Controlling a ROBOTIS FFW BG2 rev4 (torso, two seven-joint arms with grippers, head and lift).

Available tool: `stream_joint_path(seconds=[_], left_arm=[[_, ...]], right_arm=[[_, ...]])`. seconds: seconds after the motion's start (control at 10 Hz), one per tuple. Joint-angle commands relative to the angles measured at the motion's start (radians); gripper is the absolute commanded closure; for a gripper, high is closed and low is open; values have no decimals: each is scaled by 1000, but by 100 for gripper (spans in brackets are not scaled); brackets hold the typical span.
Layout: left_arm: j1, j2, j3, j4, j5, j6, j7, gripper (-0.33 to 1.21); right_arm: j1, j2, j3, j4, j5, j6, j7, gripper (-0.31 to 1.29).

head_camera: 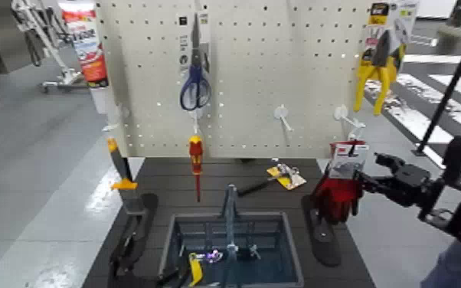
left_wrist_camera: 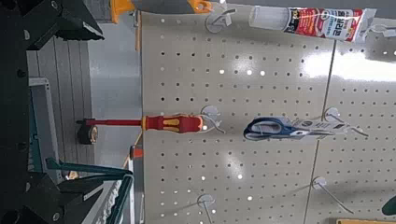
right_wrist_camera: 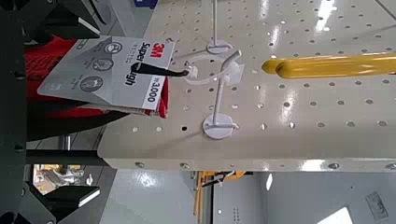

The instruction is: Put the red colored gloves into the crate.

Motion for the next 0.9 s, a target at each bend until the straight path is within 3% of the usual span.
stream_joint_path(seconds=[0.1,0.9], left_arm=[[-5,-109,-1,3,-1,0,-7,17],[-15,-115,-9,10,-2,0,-21,17]], right_arm=[[-37,-6,30,28,-6,-4,15,13],[-109,-16,100,98,-19,-2,72,15]])
